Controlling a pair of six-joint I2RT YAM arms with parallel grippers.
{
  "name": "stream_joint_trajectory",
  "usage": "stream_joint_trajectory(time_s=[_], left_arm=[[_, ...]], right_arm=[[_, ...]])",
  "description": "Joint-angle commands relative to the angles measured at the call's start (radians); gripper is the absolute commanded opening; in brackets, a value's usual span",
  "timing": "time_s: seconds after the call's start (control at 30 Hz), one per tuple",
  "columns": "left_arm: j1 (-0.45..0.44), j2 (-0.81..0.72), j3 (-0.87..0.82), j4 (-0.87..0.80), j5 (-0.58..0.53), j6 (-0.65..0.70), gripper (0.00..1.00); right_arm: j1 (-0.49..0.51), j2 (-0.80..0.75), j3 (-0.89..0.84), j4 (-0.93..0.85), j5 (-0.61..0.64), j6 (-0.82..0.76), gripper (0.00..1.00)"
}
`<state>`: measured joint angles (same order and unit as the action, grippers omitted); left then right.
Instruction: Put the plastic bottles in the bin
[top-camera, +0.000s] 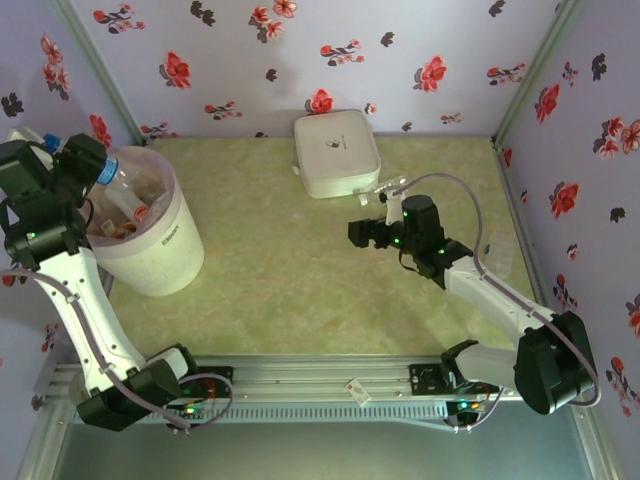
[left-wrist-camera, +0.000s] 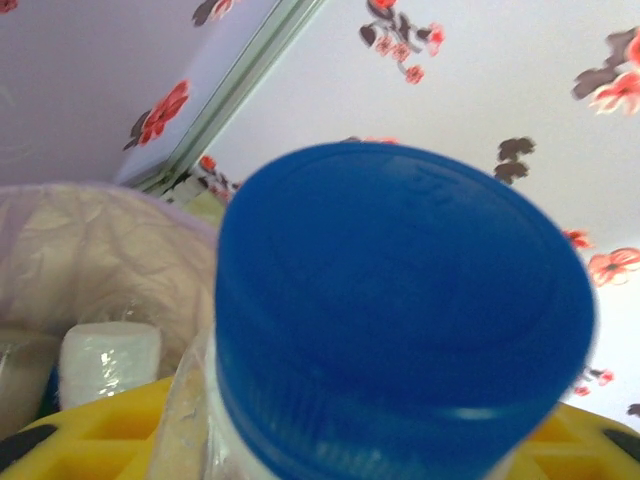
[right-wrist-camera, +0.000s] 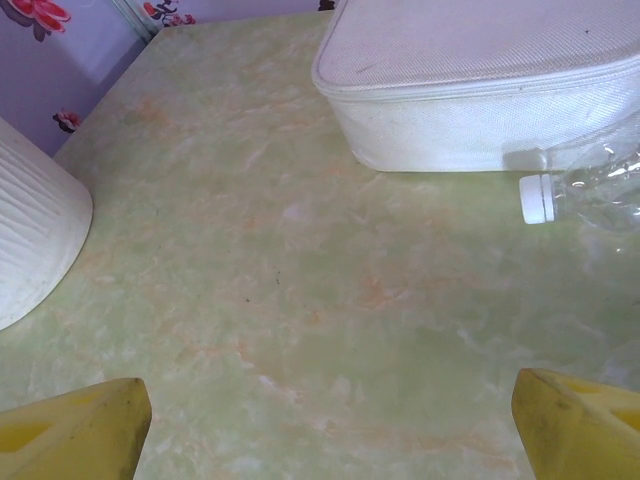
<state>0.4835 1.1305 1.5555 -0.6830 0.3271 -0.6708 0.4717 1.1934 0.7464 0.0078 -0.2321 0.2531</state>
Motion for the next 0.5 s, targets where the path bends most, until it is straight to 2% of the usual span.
stream_joint_trajectory(time_s=[0.0,0.27,0.47], left_arm=[[0.018,0.051,0.038,-0.112,0.036,0.115,0.19],[0.012,0.181,0.071,-0.315,0.006,0.319,0.12],[-0.071,0.235,0.061,-0.350,-0.080,0.392,0.10]], right_arm=[[-0.006,0.007,0.008,-0.012,0.019,-0.029,0.94],[-0.007,0.055,0.014,0.025,-0.004,-0.012,0.94],[-0.006,0.073,0.028,0.032,-0.013,-0.003,0.94]])
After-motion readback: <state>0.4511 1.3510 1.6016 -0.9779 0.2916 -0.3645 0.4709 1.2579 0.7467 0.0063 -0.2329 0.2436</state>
